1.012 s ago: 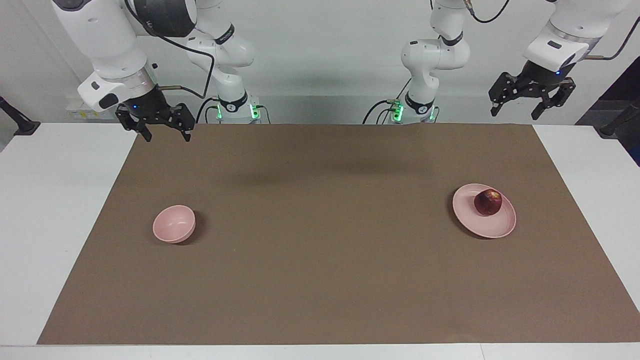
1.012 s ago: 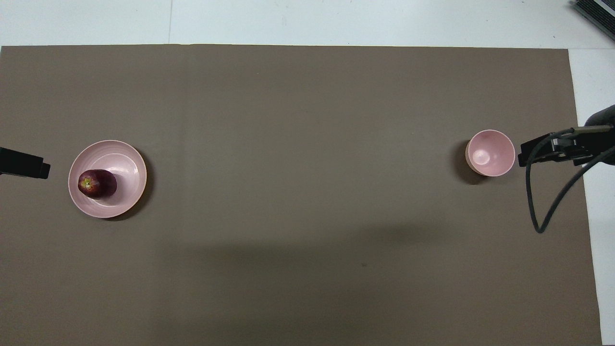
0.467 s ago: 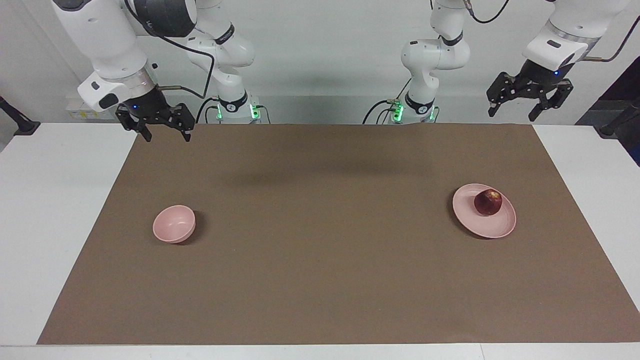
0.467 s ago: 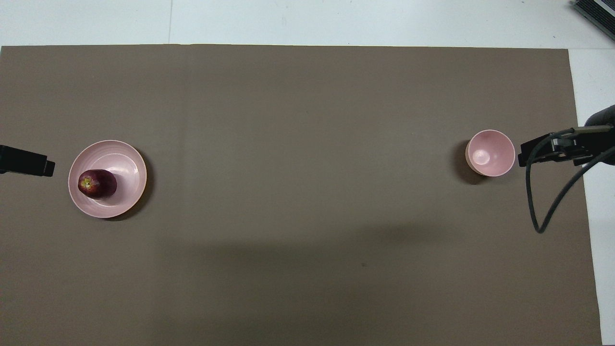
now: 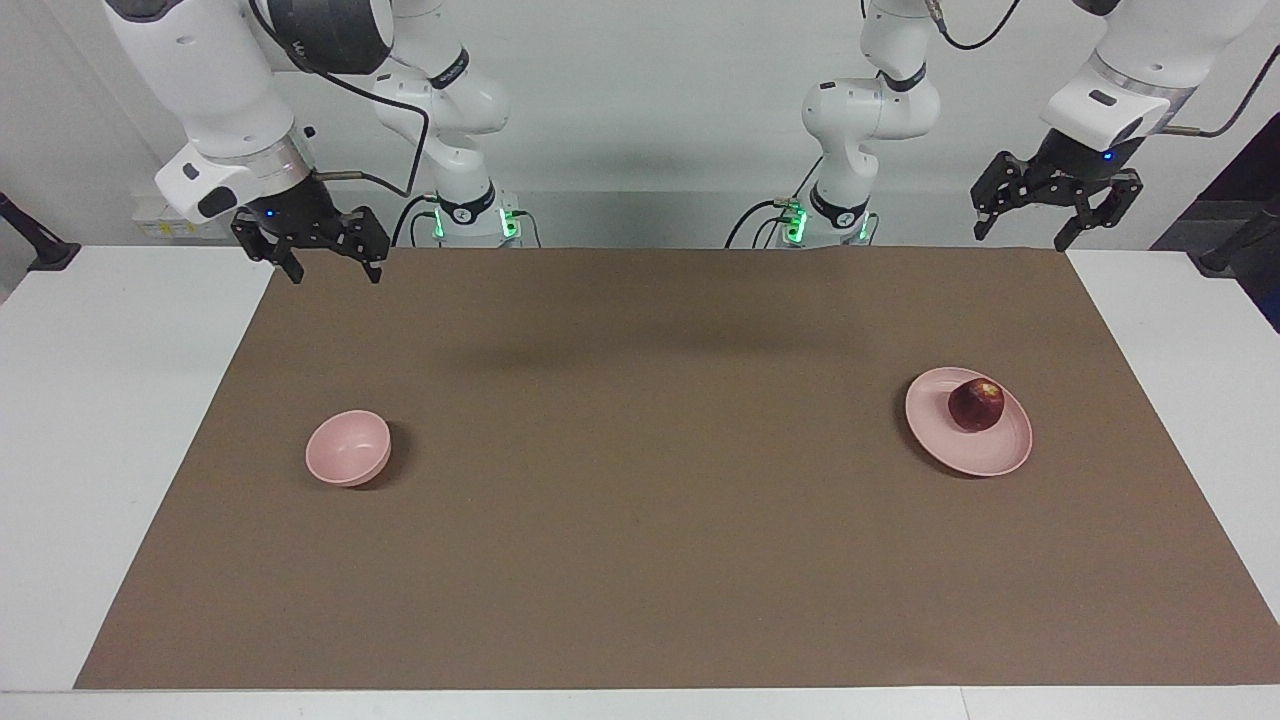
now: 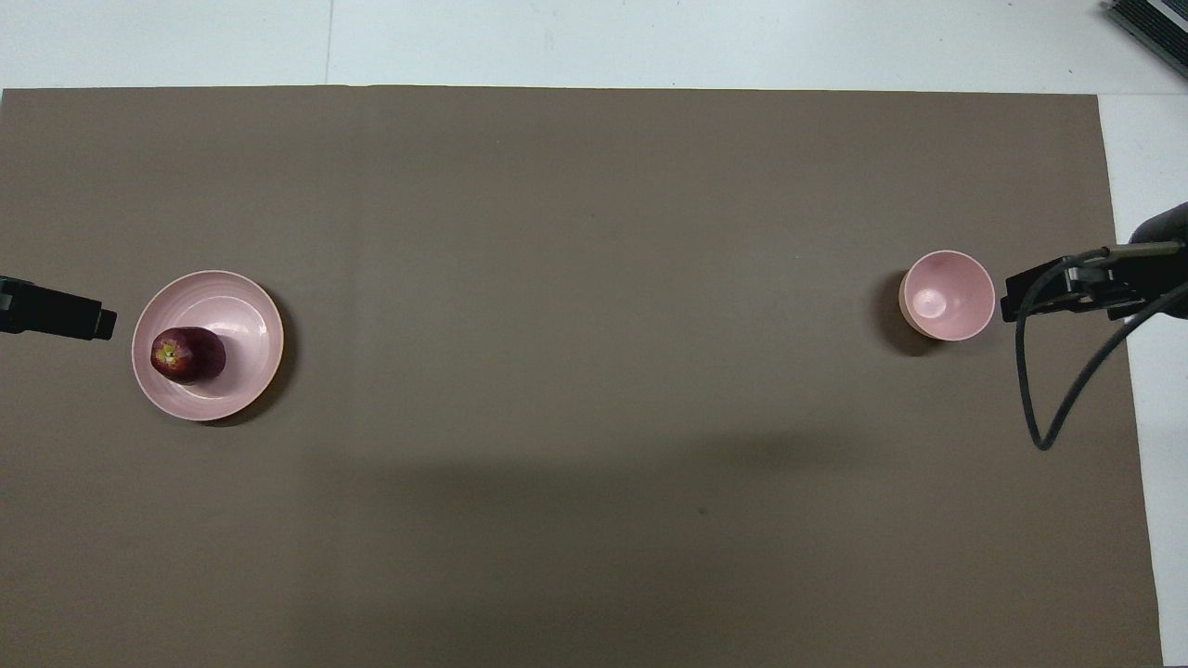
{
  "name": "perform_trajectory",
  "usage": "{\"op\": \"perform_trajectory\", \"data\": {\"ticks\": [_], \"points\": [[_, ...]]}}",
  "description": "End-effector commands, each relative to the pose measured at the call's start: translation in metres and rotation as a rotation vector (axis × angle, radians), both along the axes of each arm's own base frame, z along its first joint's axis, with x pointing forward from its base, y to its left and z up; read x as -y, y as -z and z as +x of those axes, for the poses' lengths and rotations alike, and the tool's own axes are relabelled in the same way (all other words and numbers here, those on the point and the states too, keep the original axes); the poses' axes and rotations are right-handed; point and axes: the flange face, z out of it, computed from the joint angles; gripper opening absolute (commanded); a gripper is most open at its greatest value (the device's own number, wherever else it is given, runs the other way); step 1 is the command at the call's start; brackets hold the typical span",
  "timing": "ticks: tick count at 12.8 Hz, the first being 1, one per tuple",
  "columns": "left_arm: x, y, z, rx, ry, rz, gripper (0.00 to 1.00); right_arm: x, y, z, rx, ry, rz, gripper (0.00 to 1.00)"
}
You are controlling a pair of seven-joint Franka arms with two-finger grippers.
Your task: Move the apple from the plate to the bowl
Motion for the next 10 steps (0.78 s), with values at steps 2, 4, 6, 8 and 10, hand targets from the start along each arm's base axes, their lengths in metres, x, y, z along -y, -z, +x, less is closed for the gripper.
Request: {"op": "perform_trajectory", "data": {"ticks": [2, 4, 6, 8, 10], "points": [[-0.007, 0.0, -0.004, 0.011, -0.002, -0.011, 1.0, 0.001, -0.001, -0.001, -0.008, -0.001, -0.002, 1.0], [-0.009, 0.001, -0.004, 0.011, -0.003, -0.011, 1.0, 0.001, -0.001, -0.001, -0.006, -0.001, -0.002, 1.0], [-0.01, 0.001, -0.004, 0.011, -0.002, -0.011, 1.0, 0.001, -0.001, -0.001, -0.008, -0.001, -0.002, 1.0], [-0.009, 0.01, -0.003, -0.007, 0.001, -0.01, 1.0, 0.001, -0.001, -0.001, -0.006, 0.0, -0.002, 1.0], [-0.009, 0.024, 0.0, -0.016, 0.004, -0.01, 1.0, 0.001, -0.001, -0.001, -0.008, 0.0, -0.002, 1.0]]}}
